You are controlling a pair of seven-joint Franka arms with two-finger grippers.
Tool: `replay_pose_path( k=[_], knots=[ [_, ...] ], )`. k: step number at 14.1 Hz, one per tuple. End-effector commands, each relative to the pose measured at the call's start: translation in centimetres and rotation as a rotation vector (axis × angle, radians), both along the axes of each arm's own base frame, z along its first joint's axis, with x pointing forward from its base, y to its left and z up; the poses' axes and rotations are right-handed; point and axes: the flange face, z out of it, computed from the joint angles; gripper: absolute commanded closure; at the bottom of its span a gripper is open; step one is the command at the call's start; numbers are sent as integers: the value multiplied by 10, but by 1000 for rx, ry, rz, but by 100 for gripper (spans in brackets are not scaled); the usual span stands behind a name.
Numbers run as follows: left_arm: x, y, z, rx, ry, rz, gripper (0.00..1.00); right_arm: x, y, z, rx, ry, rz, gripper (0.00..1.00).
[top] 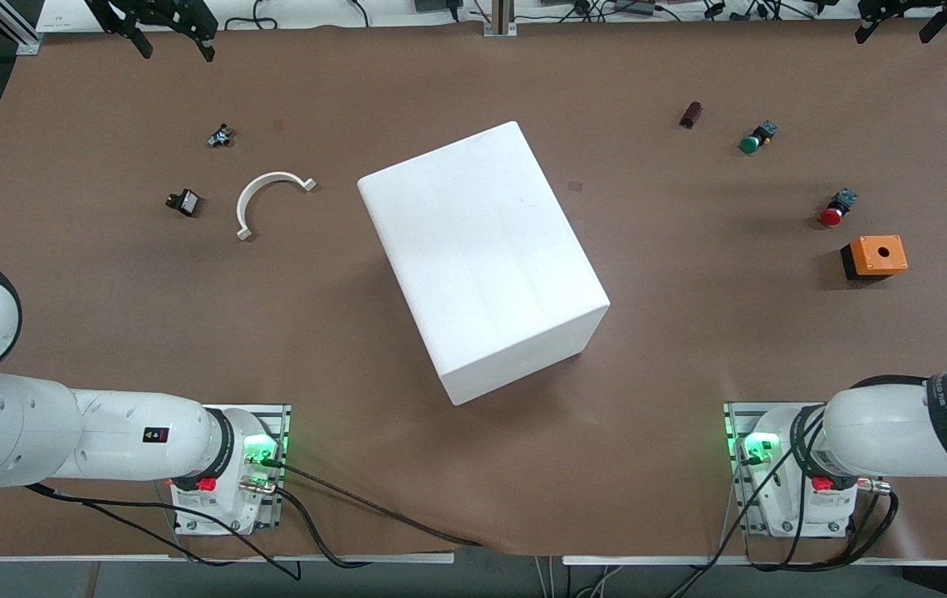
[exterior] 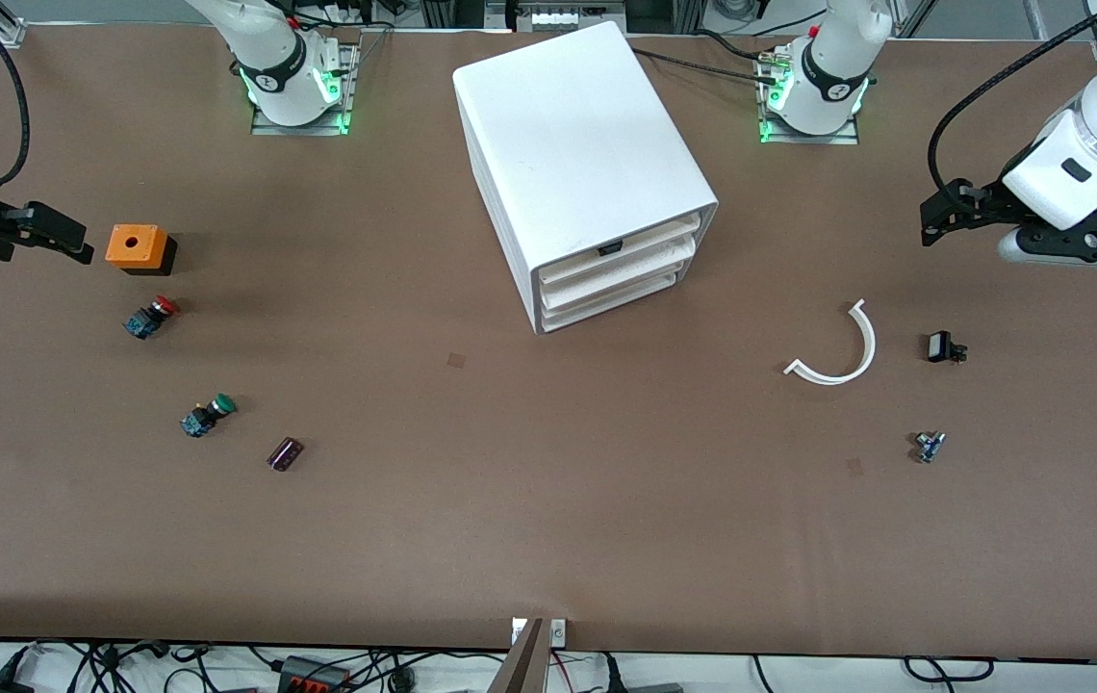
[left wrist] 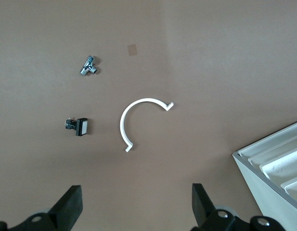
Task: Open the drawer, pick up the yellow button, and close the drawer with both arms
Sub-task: 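Reach the left gripper to the drawer handle while the right gripper moves inward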
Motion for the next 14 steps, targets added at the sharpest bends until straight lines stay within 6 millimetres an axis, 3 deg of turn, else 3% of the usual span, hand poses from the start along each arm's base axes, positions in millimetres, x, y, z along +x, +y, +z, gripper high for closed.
replay_pose_path(
  k=[1, 10, 14],
  knots=[
    [-1, -3, 7, -14, 6, -6, 0, -3, 1, 0, 0, -12, 13, 0],
    [0, -5, 9, -19, 38, -7, 0, -3, 1, -1, -1, -8, 16, 0],
    [7, -5, 4, -22, 46, -6, 0, -3, 12, 4, -4, -13, 37, 0]
  ],
)
